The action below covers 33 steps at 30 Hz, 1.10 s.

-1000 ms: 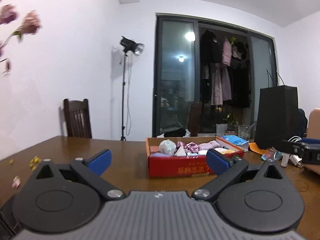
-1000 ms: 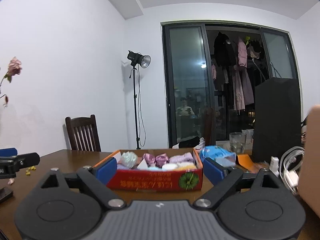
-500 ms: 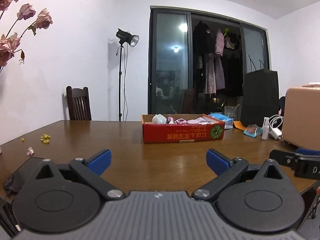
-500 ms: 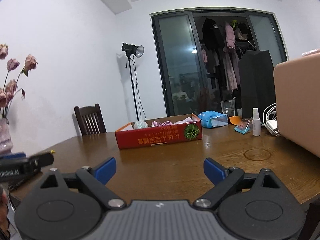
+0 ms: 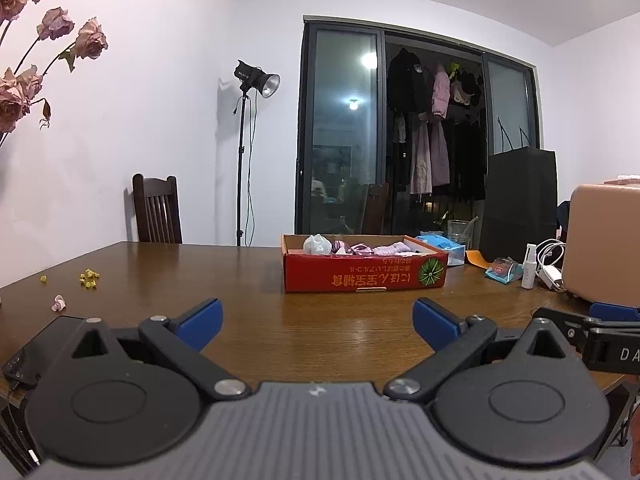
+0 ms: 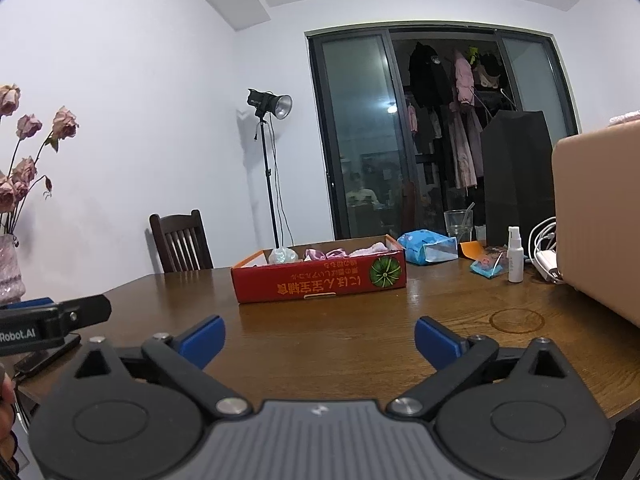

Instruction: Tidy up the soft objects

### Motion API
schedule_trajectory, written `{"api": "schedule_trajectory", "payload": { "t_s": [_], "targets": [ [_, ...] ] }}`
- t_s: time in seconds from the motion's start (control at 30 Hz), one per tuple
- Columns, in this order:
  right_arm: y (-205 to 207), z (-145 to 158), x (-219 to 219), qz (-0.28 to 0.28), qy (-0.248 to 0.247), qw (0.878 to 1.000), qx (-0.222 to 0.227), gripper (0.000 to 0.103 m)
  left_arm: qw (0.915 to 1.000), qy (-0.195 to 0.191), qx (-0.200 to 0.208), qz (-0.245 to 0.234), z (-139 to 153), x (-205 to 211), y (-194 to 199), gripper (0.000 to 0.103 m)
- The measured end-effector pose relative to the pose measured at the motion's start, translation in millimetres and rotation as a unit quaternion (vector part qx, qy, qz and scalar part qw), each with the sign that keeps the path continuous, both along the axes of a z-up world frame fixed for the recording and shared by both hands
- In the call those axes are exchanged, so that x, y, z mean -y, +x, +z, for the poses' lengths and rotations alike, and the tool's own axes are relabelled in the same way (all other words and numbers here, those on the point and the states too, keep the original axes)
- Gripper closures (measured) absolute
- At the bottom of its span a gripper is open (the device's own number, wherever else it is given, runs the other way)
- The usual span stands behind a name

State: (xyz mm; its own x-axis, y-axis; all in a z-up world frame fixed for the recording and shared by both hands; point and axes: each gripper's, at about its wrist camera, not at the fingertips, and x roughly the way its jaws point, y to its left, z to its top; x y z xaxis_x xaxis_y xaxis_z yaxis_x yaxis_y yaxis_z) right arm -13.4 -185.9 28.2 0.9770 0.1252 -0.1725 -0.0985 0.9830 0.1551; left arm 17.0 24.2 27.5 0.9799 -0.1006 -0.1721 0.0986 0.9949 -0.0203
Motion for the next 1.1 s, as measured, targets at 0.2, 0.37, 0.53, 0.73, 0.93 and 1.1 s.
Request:
{"api": "schedule_trajectory", "payload": {
  "t_s": [0.2,0.37,0.53,0.73,0.93,1.1],
  "targets": [
    [-0.9,-0.8,-1.2,0.002,-0.002,1.000,-0.001,0.000,1.0000,0.000,-0.002,-0.002,-1.0,-1.1,0.9,0.000],
    [-1.1,-0.6,-1.3,0.004,-0.003,1.000,-0.003,0.000,1.0000,0.002,-0.006,-0.003,-1.5,0.5,1.4,0.000],
    [-1.8,0.3,-1.0,0.005,-0.002,1.000,-0.003,0.000,1.0000,0.001,-0.005,-0.003,-2.1,0.5,1.1,0.000],
    [-1.2,-0.6,1.3,0.000,0.000,1.000,-0.003,0.000,1.0000,0.000,-0.006,-0.002,-1.9,0.9,1.2,0.000],
    [-1.4,-2.0,-0.2,0.001,0.001,1.000,-0.005,0.000,1.0000,0.001,-0.006,-0.003,-1.9,0.4,0.6,0.000],
    [0.3,-1.5,0.7,0.003,0.001,1.000,-0.007,0.000,1.0000,0.000,-0.006,-0.002,-2.0,0.2,0.3,0.000]
  ]
}}
